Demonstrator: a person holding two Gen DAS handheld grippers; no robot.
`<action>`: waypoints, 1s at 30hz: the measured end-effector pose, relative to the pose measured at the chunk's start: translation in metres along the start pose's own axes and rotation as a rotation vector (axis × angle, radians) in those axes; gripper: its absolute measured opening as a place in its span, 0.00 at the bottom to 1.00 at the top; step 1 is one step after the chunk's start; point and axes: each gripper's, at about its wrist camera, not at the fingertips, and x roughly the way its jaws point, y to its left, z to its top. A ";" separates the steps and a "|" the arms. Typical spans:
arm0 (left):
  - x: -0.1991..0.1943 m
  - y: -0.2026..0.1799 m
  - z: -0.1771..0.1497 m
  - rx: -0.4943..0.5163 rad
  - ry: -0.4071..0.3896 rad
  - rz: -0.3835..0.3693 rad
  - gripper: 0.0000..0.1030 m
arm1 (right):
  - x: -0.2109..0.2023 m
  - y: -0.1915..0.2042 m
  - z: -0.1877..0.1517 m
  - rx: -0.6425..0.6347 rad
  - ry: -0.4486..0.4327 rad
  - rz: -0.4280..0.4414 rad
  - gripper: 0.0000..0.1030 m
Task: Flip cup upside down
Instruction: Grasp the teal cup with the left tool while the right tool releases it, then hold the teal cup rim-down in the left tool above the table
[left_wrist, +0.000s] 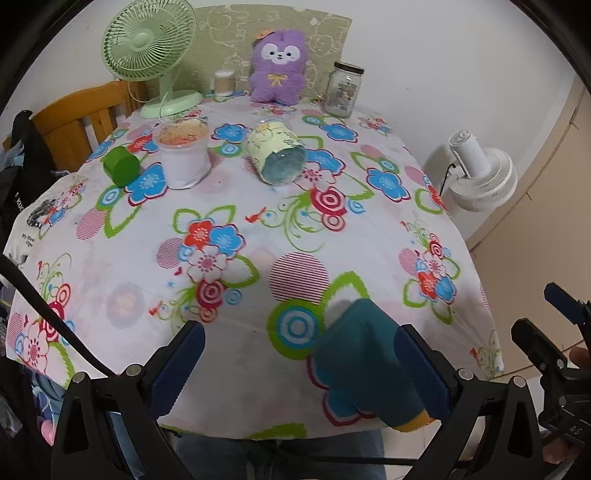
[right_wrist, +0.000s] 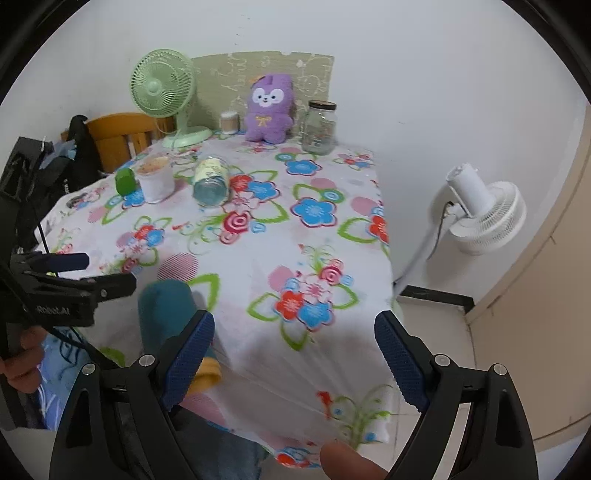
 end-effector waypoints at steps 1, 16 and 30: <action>-0.001 -0.003 -0.001 -0.006 0.002 -0.006 1.00 | -0.001 -0.004 -0.002 0.000 0.002 -0.007 0.88; 0.021 -0.041 -0.011 -0.069 0.100 -0.076 1.00 | 0.014 -0.049 -0.037 0.044 0.087 -0.028 0.88; 0.050 -0.043 -0.013 -0.175 0.212 -0.087 1.00 | 0.041 -0.069 -0.046 0.123 0.137 0.021 0.88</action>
